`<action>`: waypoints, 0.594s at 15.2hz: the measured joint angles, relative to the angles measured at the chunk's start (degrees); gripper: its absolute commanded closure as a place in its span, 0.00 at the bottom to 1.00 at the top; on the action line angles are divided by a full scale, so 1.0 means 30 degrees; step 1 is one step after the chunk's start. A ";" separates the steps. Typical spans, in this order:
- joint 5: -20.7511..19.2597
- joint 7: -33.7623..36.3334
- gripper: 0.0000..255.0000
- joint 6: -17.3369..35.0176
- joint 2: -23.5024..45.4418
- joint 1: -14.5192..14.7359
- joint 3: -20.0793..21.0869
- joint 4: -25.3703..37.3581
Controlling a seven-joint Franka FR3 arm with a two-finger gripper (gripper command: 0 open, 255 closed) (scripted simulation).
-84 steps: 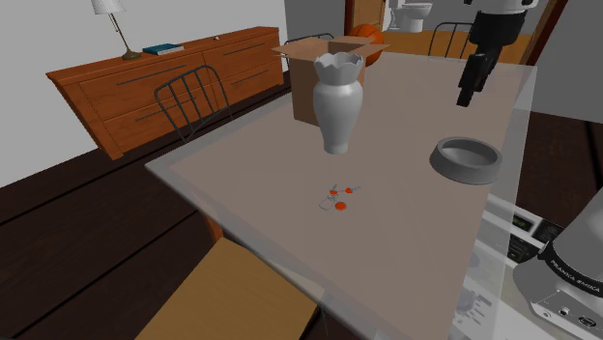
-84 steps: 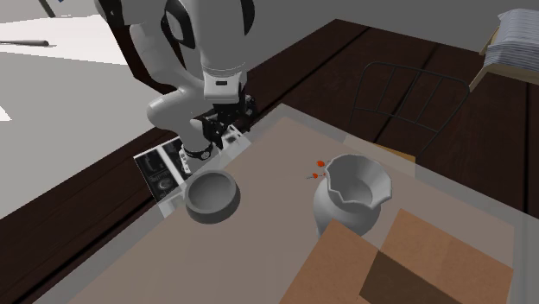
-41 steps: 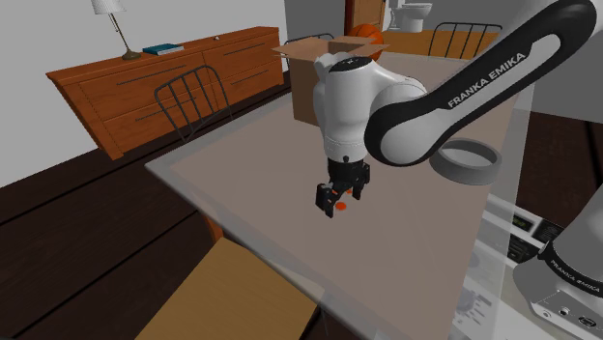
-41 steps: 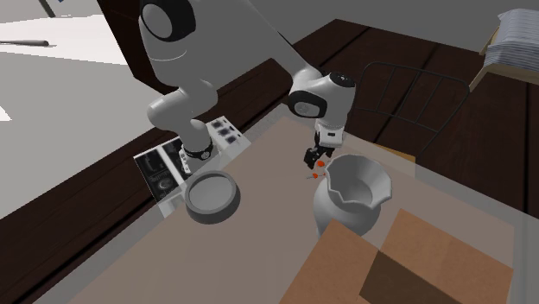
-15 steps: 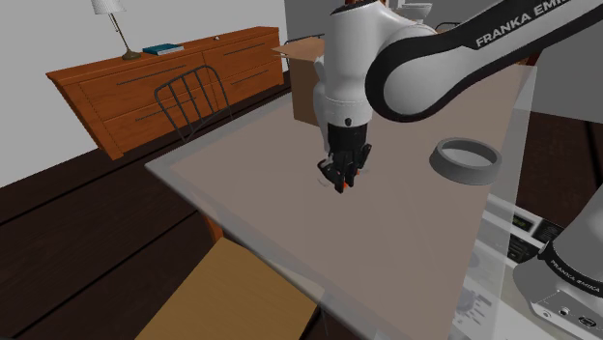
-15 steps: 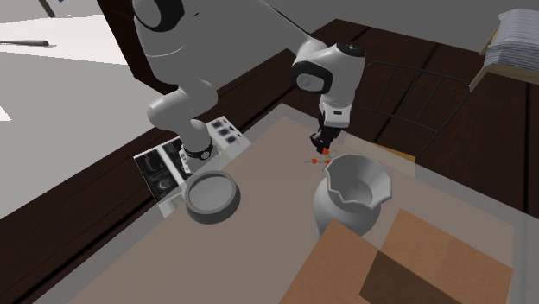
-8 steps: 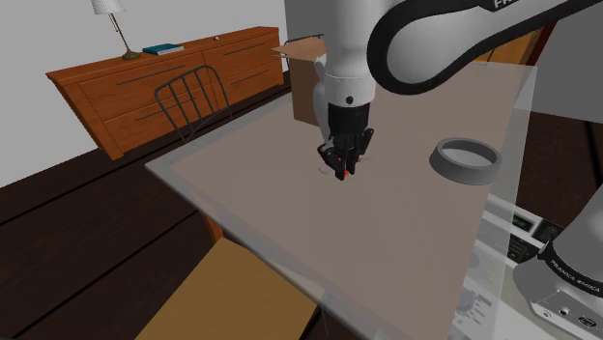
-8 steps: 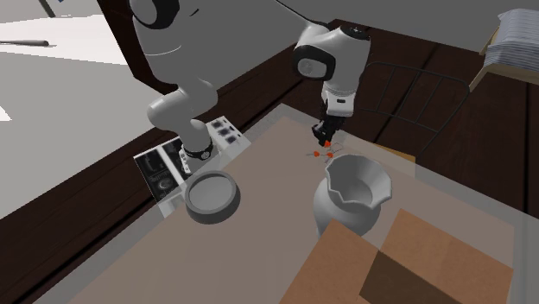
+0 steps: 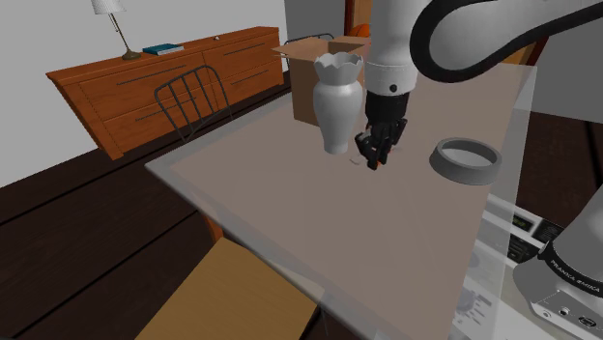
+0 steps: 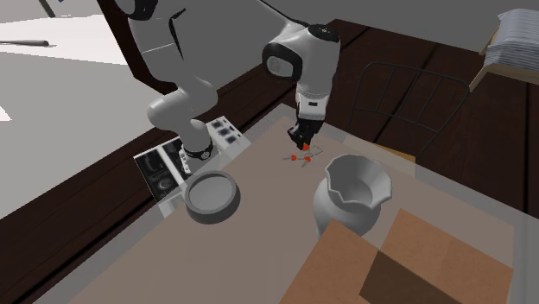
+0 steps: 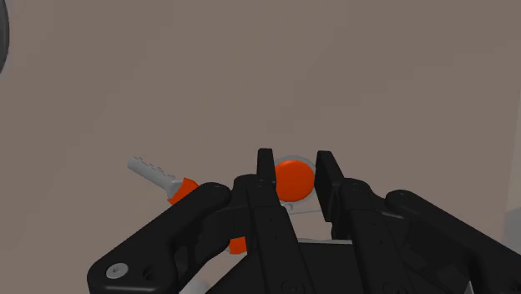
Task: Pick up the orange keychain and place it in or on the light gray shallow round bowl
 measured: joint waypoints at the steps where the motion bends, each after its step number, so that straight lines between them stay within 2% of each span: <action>1: 0.0073 -0.0462 1.00 -0.0136 -0.0514 -0.0056 -0.0346 -0.0393; 4: 0.0321 -0.1919 1.00 -0.0517 -0.2584 -0.0100 -0.1496 -0.2158; 9: -0.0026 -0.4119 1.00 -0.1250 -0.5448 -0.0453 -0.3405 -0.4458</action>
